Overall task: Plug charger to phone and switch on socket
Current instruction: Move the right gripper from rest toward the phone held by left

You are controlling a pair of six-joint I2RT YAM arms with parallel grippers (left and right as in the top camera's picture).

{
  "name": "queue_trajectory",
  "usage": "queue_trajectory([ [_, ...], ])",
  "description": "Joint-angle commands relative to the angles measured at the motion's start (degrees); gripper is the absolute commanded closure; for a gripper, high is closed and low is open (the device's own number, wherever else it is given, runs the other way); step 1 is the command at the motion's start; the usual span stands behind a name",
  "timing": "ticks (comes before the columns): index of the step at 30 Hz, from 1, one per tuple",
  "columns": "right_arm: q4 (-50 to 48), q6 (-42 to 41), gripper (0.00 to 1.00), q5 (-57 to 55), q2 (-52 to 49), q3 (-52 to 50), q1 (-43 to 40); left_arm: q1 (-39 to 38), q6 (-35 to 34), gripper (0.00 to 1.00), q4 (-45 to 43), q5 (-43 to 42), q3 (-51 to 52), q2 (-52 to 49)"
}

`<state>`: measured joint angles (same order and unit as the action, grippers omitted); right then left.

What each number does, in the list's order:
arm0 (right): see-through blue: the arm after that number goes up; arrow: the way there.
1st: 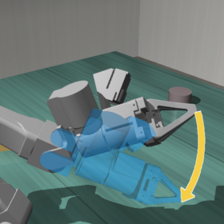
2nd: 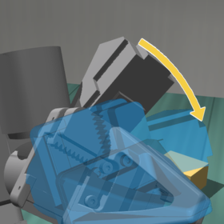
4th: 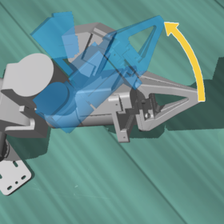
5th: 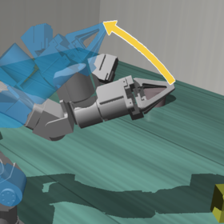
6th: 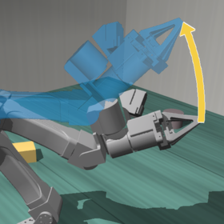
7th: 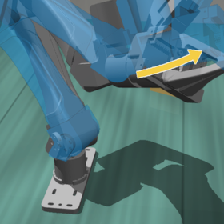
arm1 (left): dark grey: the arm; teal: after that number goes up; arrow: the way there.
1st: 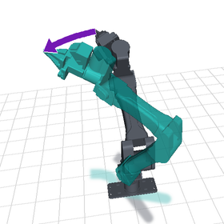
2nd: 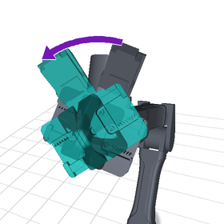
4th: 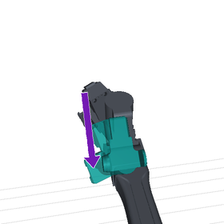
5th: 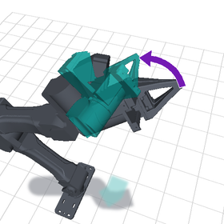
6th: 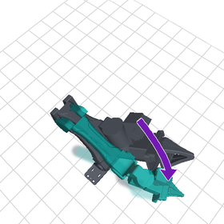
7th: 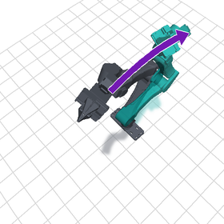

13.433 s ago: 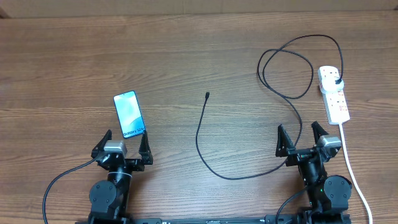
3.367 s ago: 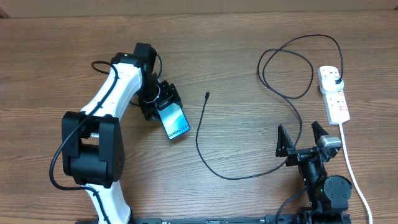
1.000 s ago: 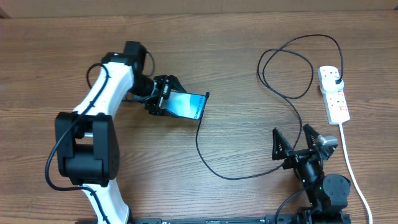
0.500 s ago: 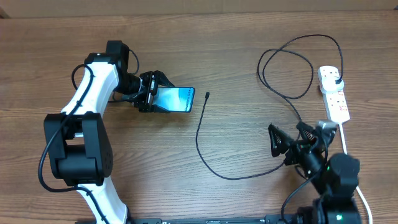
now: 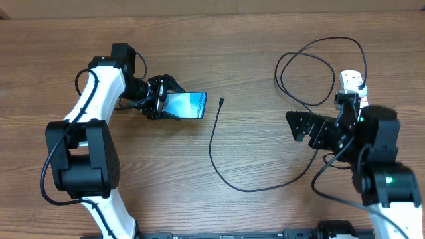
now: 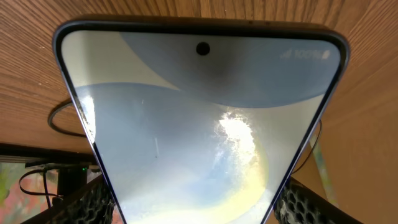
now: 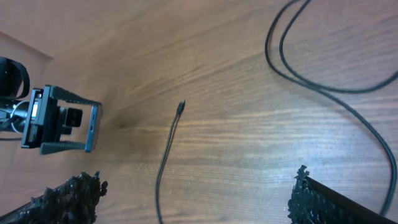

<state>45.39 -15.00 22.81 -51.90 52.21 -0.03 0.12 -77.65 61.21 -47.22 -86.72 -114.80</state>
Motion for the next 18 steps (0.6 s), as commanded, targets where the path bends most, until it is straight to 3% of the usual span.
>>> queue_trajectory([
  [1, 3.28, 0.22, 0.00, 1.38, -2.73, 5.55, -0.35, 0.33, 0.11, 0.32, 0.04, -2.34, -1.62, -0.15],
  [7, 3.76, -3.13, 0.00, 1.99, -5.38, 6.51, -0.35, 0.33, 0.07, 0.31, 0.02, -2.36, -1.62, -0.15],
  [18, -6.99, -11.89, 0.05, 10.58, -13.62, 6.47, 4.52, 0.17, 0.11, 0.31, 0.09, -3.48, -1.62, -0.15],
])
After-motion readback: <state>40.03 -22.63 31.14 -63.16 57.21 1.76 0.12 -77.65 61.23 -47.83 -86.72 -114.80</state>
